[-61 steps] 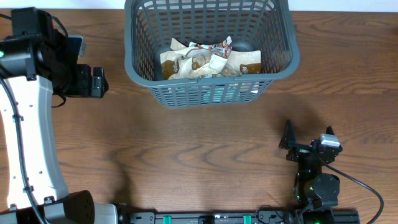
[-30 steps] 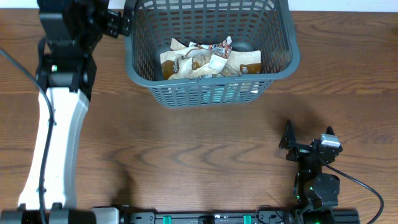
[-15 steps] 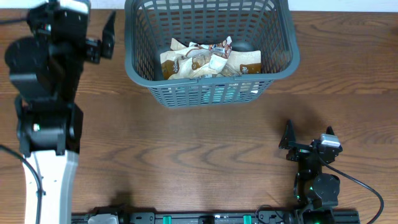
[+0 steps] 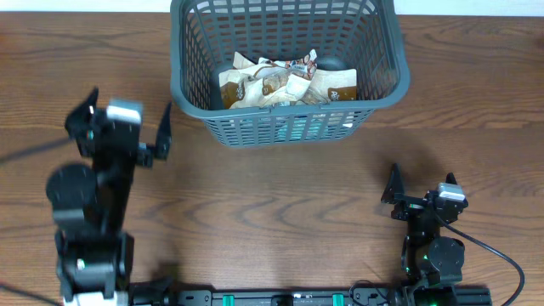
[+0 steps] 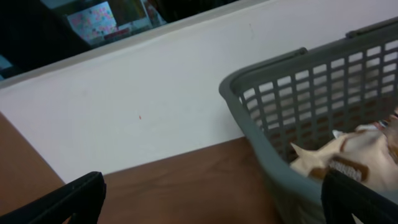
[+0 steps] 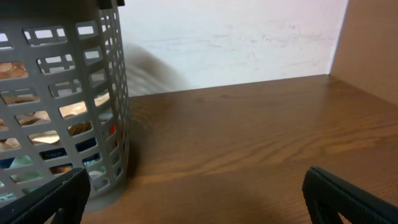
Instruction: Pack container
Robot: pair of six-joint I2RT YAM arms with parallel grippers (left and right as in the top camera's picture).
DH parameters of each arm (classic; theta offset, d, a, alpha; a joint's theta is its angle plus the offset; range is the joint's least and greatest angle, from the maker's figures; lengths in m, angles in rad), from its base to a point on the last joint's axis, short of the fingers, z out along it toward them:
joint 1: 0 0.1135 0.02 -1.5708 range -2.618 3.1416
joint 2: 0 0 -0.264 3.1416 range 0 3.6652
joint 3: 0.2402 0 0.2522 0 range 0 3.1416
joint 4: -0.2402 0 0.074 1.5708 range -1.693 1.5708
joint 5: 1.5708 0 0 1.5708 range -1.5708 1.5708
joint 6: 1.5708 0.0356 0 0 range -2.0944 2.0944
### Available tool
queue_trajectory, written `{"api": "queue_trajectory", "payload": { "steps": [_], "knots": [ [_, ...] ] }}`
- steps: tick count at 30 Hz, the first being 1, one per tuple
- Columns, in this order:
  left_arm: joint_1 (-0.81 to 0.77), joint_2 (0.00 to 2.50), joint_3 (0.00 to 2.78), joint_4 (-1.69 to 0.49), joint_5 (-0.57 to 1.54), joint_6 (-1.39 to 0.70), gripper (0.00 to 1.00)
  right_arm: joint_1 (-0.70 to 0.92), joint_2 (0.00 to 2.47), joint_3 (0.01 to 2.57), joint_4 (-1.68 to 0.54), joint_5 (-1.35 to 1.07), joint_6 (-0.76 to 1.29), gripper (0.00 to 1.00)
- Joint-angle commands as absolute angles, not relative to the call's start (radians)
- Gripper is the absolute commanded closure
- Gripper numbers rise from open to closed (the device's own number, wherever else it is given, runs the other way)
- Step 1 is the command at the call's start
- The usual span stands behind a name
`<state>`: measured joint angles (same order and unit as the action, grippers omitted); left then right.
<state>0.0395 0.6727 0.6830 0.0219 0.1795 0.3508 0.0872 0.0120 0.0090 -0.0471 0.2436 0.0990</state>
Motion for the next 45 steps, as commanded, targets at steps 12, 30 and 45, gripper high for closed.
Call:
{"api": "queue_trajectory", "payload": {
  "steps": [12, 30, 45],
  "knots": [
    [-0.019, 0.309, 0.328, 0.029, 0.171, 0.260, 0.01, 0.091, 0.005, 0.006, -0.049, 0.257, 0.111, 0.01],
    [-0.040, 0.075, 0.004, 0.245, 0.037, 0.264, 0.01, 0.091, 0.005, 0.006, -0.049, 0.257, 0.111, 0.01],
    [-0.108, 0.002, 0.004, -0.073, 0.013, 0.118, 0.01, 0.091, 0.005, 0.006, -0.049, 0.256, 0.111, 0.01]
  ]
}}
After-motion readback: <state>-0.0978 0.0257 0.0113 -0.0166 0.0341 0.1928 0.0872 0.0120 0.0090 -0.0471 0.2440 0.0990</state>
